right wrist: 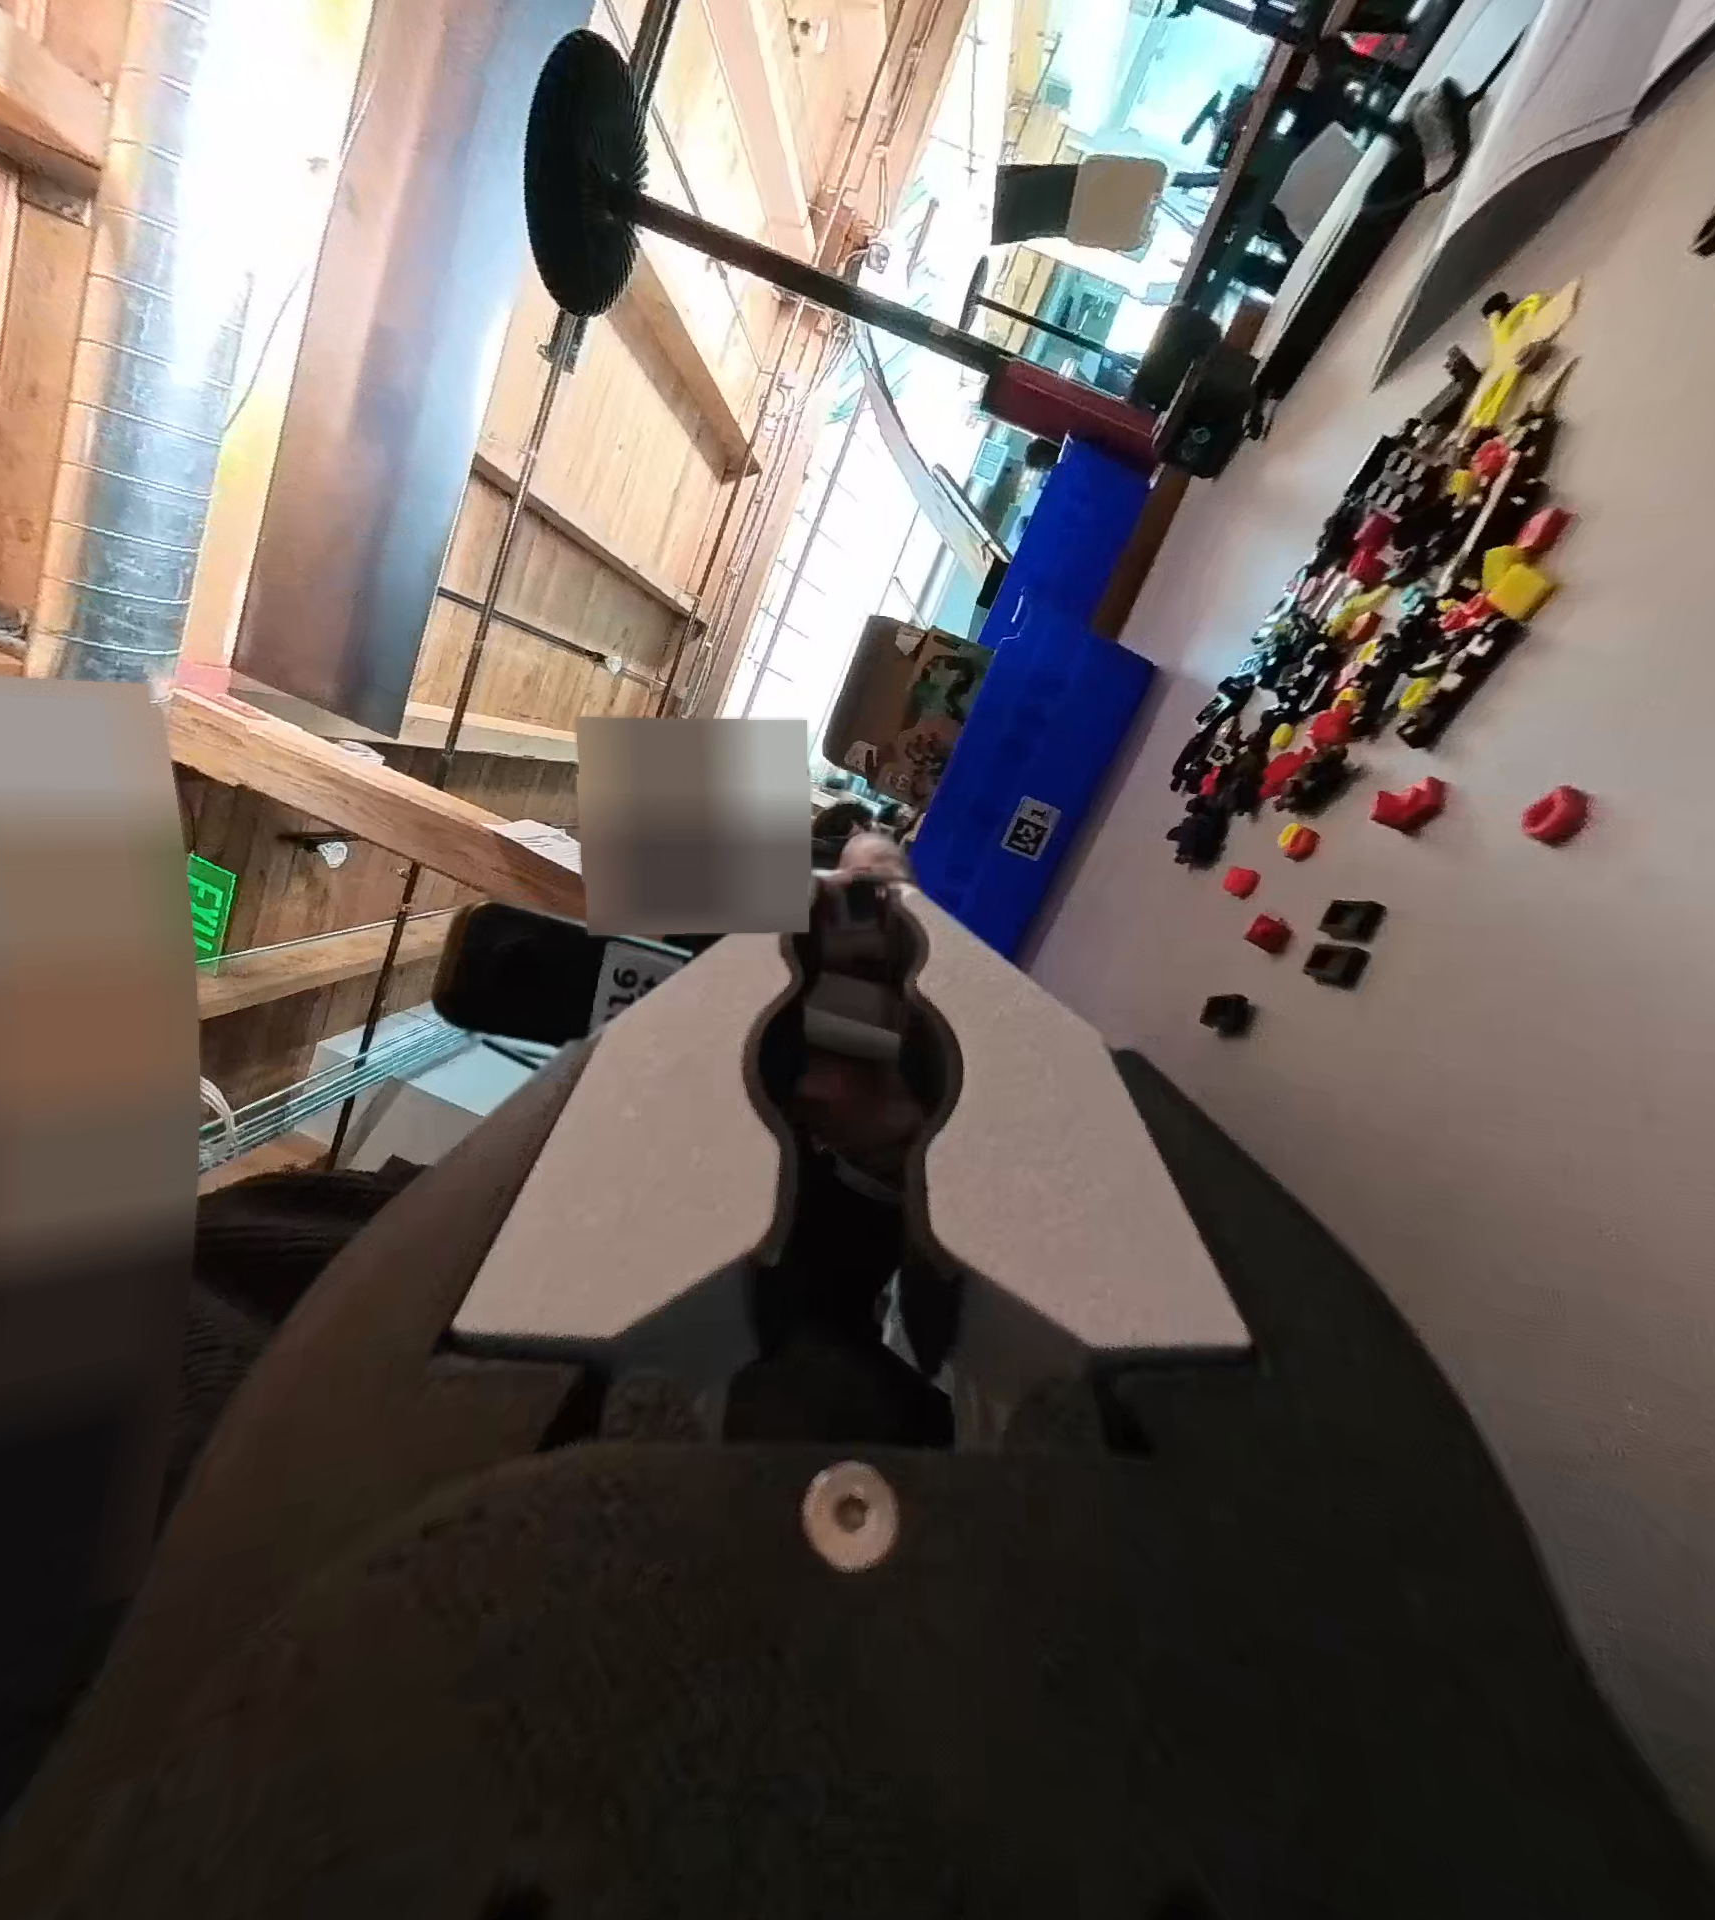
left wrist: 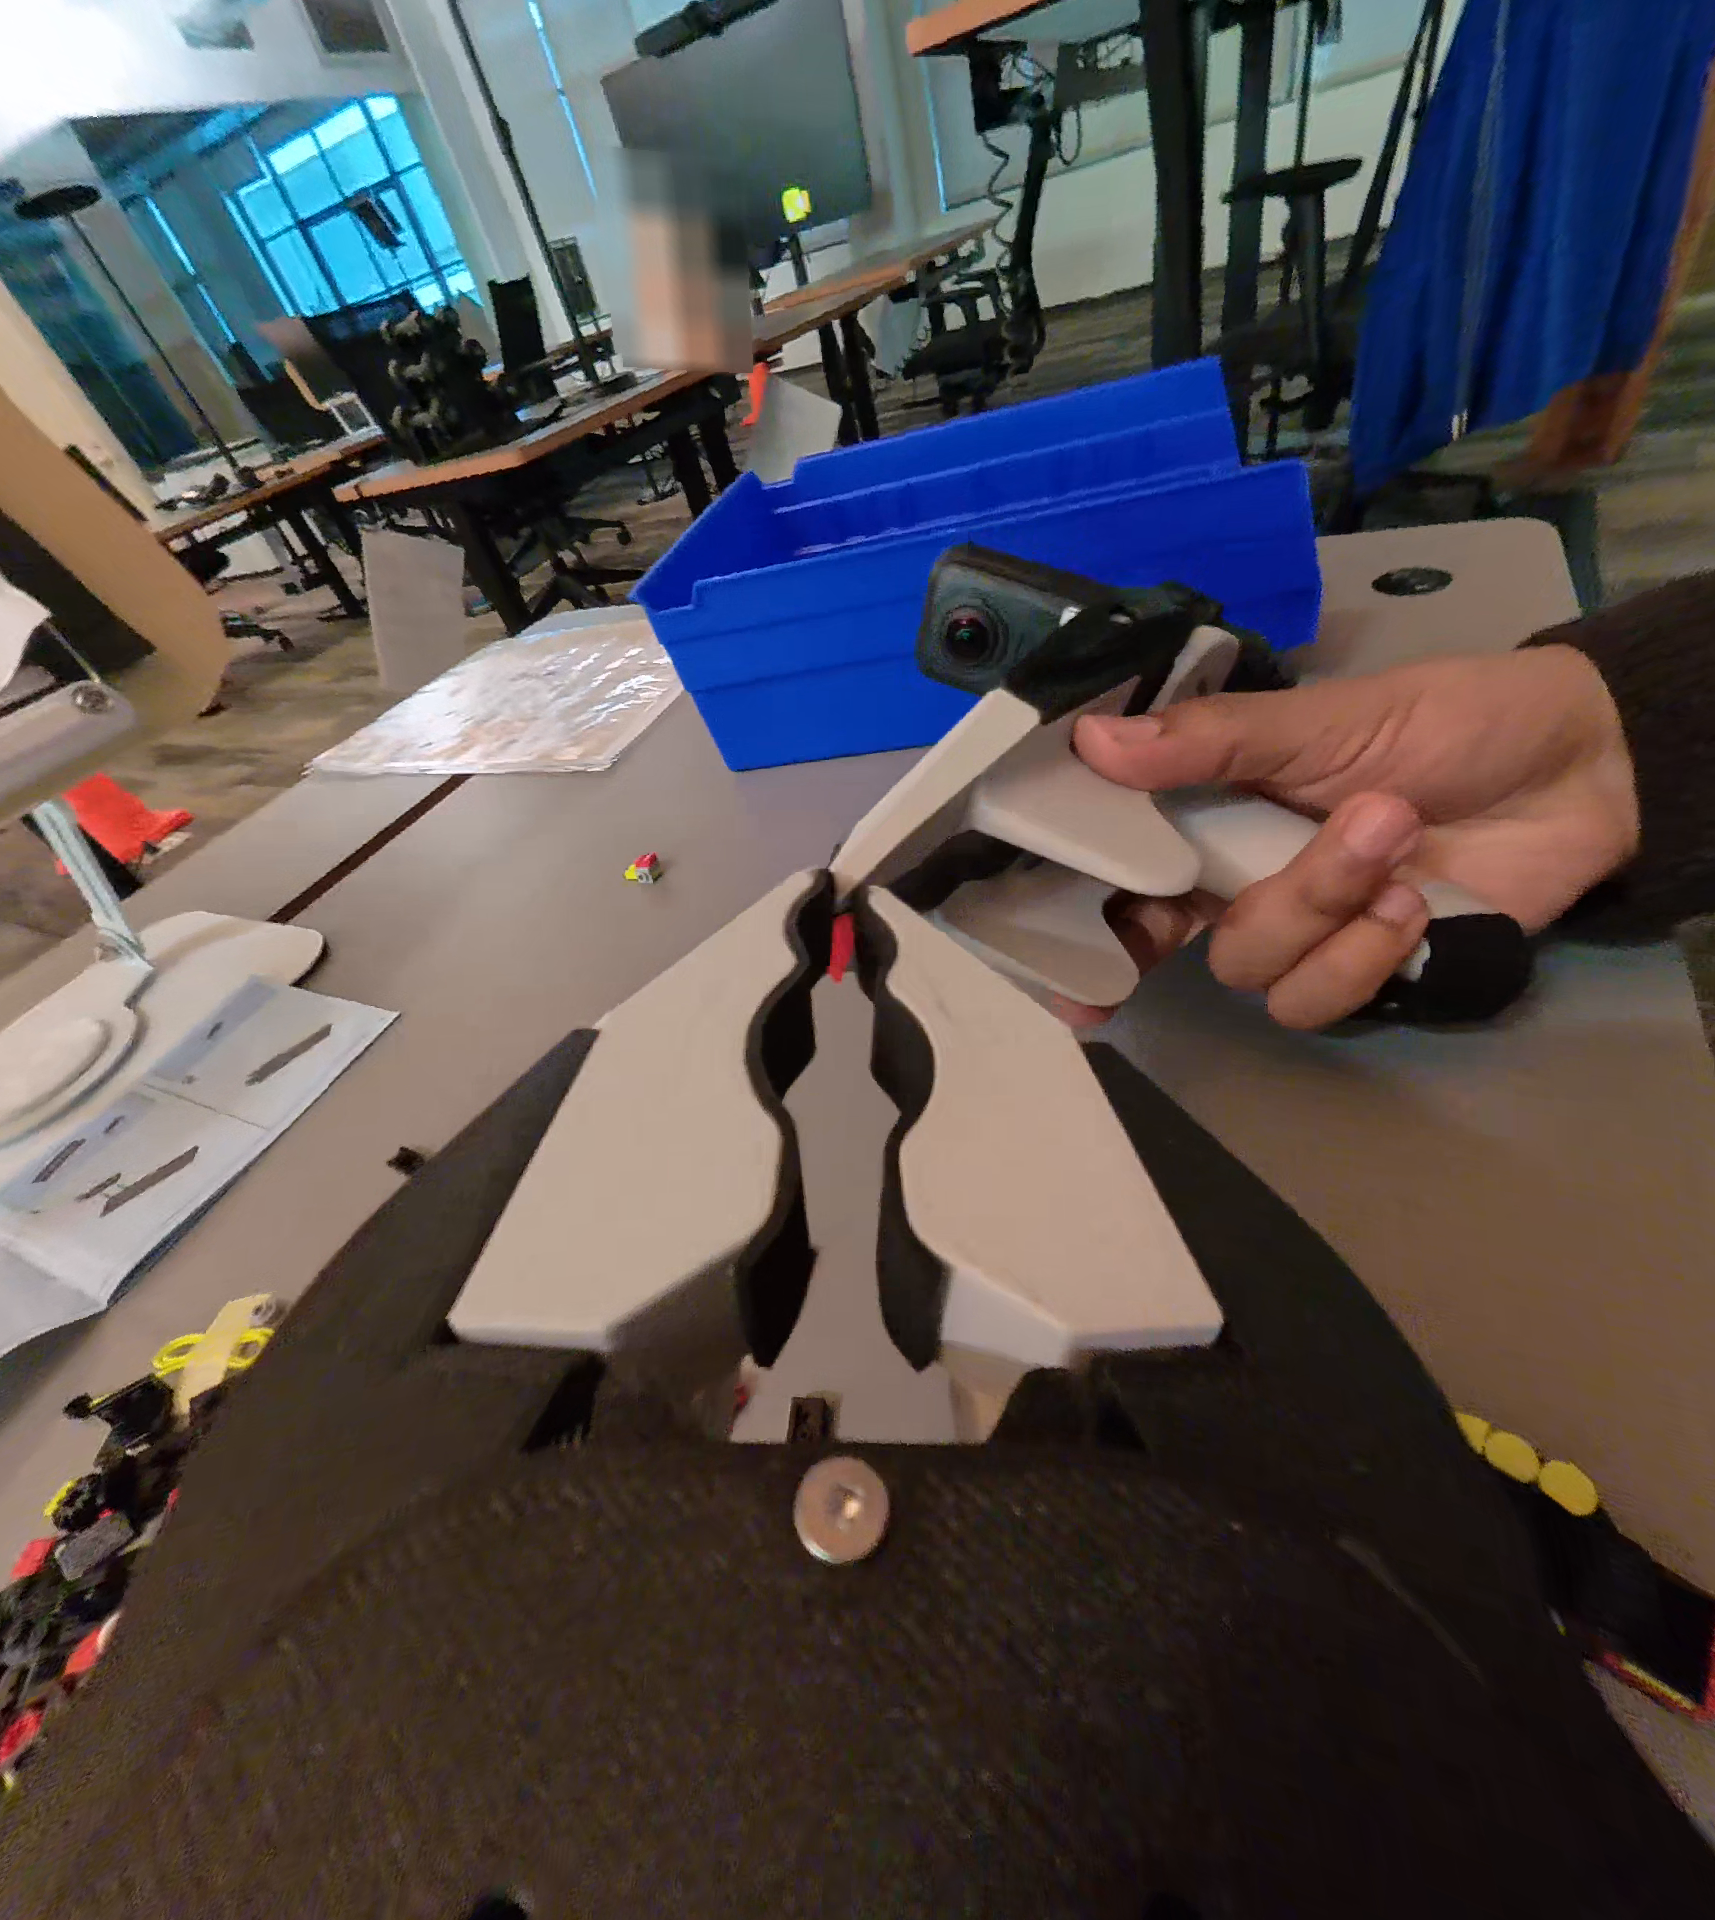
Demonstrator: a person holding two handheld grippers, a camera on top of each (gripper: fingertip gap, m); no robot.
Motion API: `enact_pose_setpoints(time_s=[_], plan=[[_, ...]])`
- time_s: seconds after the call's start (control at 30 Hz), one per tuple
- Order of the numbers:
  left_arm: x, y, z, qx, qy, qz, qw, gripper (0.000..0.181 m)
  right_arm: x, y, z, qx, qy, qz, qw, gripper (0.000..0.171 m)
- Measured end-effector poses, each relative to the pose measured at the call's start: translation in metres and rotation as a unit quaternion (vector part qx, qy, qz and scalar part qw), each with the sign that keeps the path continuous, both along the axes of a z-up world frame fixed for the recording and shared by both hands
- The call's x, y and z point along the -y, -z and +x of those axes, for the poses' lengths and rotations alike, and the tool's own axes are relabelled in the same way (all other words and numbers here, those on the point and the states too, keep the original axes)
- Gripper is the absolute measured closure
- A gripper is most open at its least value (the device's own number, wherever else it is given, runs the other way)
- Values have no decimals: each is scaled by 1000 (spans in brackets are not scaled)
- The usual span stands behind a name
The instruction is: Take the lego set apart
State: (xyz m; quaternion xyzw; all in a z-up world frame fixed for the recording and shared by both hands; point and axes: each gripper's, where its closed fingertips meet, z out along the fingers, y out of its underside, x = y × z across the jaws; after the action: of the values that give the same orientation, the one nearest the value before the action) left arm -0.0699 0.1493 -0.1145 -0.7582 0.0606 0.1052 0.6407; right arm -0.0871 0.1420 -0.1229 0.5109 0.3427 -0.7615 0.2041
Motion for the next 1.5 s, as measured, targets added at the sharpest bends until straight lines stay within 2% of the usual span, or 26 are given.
enact_pose_setpoints(time_s=[0.03,0.23,0.37,0.53,1.13,1.17,1.33,1.4,1.5], plan=[[-1,2,1,-2,1,-6,1000,181,-1,2,-1,7,1,-2,1000,161],[2,3,-6,24,-4,-3,1000,181,-2,-1,0,9,-7,-27,1000,161],[2,9,-5,38,12,-15,999,164,-6,6,-5,39,7,-34,999,162],[1,16,-11,23,-10,-32,999,175,3,10,-6,67,-11,-50,996,162],[2,18,-11,51,7,-36,998,177,0,7,-5,68,-17,-64,995,159],[2,16,-12,58,5,-33,998,177,0,6,-4,65,-17,-60,996,152],[6,6,-19,130,8,-1,992,177,-8,-4,-4,28,0,-38,999,145],[8,1,-18,168,27,14,985,177,-12,-12,-2,-16,19,3,1000,143],[10,-6,-12,238,70,33,968,177,-9,-23,4,-95,39,119,988,142]])
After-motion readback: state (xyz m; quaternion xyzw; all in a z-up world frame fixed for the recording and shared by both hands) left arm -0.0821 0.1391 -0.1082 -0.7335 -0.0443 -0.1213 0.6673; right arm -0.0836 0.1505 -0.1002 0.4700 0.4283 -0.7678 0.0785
